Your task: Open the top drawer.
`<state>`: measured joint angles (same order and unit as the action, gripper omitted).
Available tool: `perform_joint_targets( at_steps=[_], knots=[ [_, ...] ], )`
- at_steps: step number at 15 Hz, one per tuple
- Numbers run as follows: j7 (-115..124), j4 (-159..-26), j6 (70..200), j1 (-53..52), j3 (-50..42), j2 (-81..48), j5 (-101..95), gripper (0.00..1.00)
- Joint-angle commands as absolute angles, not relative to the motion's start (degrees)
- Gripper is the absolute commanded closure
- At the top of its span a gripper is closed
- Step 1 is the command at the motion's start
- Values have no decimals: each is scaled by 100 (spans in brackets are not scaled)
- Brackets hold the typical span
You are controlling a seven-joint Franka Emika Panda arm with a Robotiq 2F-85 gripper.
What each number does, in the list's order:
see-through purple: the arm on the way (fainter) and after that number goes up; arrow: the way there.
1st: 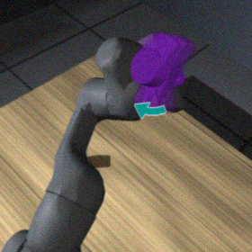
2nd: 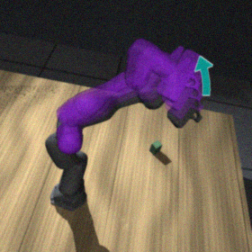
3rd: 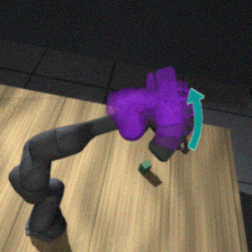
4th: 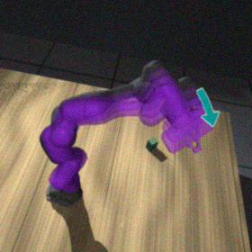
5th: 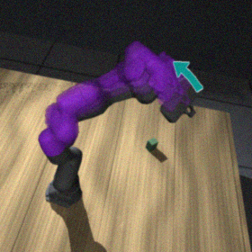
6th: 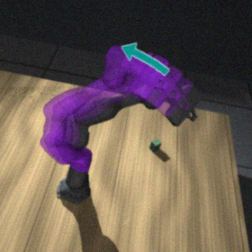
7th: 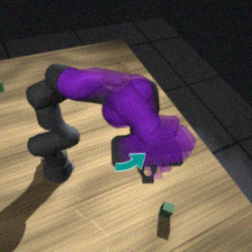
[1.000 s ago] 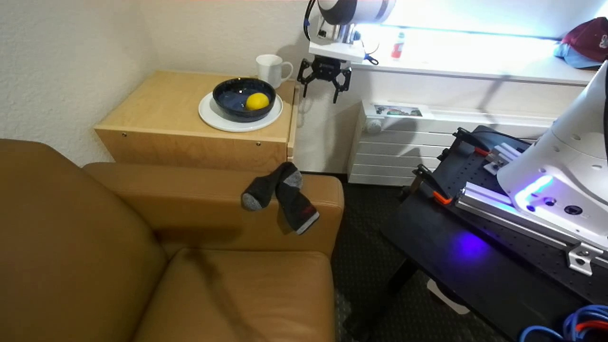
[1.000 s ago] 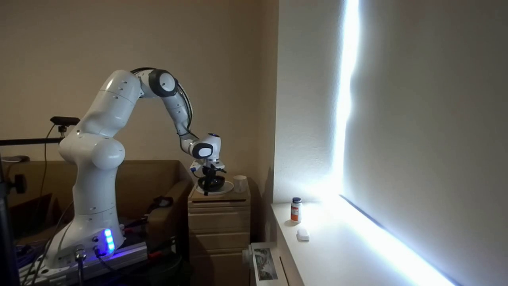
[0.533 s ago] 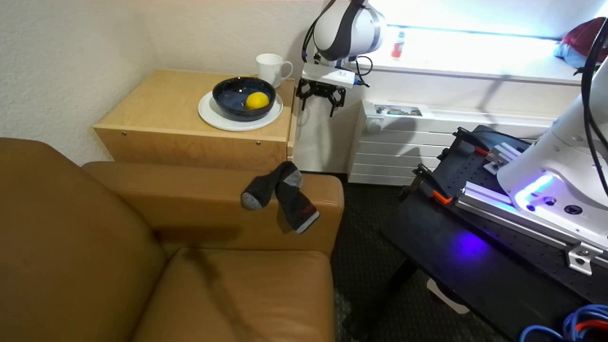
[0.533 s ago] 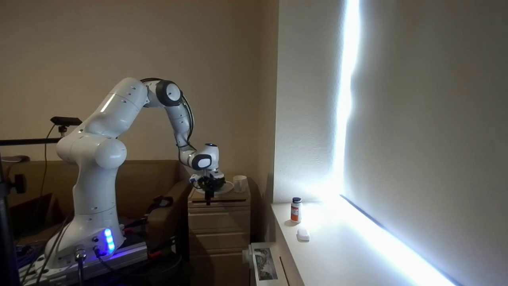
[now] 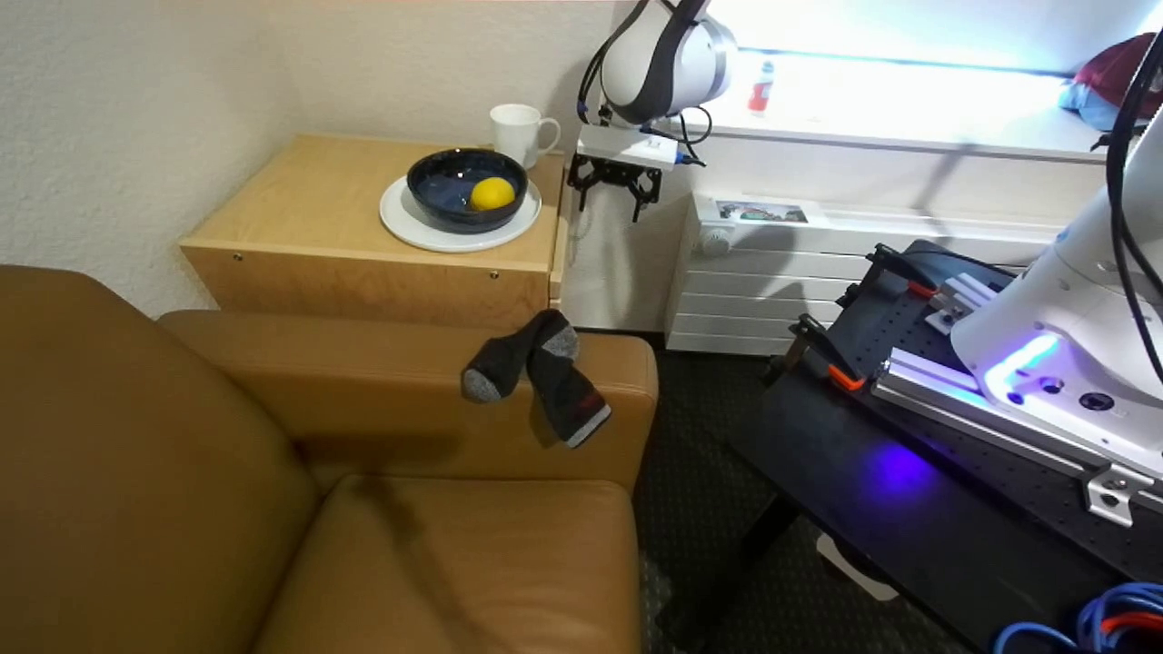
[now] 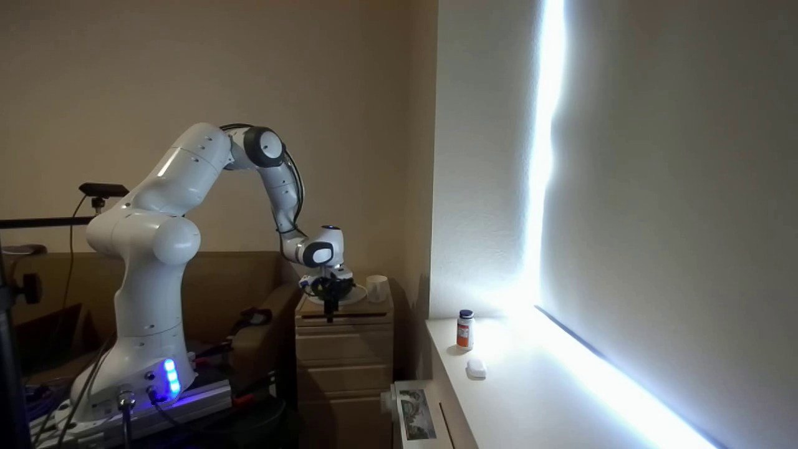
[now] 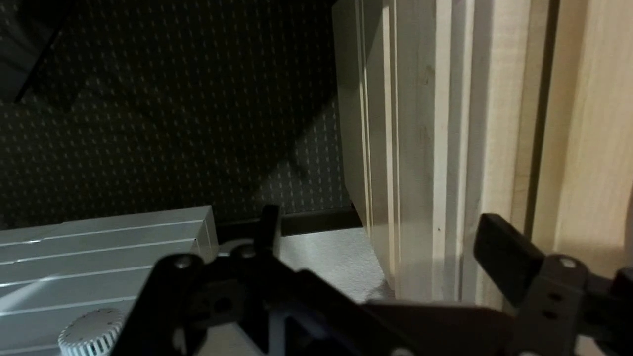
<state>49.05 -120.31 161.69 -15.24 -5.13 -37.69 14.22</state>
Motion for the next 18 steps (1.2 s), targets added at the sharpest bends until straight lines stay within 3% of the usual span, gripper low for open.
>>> perform_joint_targets(
  at_steps=[1, 6, 7, 18],
  knots=[
    [5315, -11786, 16388, -1782, -741, -4101, 1277, 0],
    [5072, -11503, 16594, -1341, -214, -4248, 1530, 0],
    [5289, -11678, 16491, -1641, -534, -4150, 1391, 0],
    [5023, -11186, 16715, -1306, -37, -4701, 1519, 0]
  ],
)
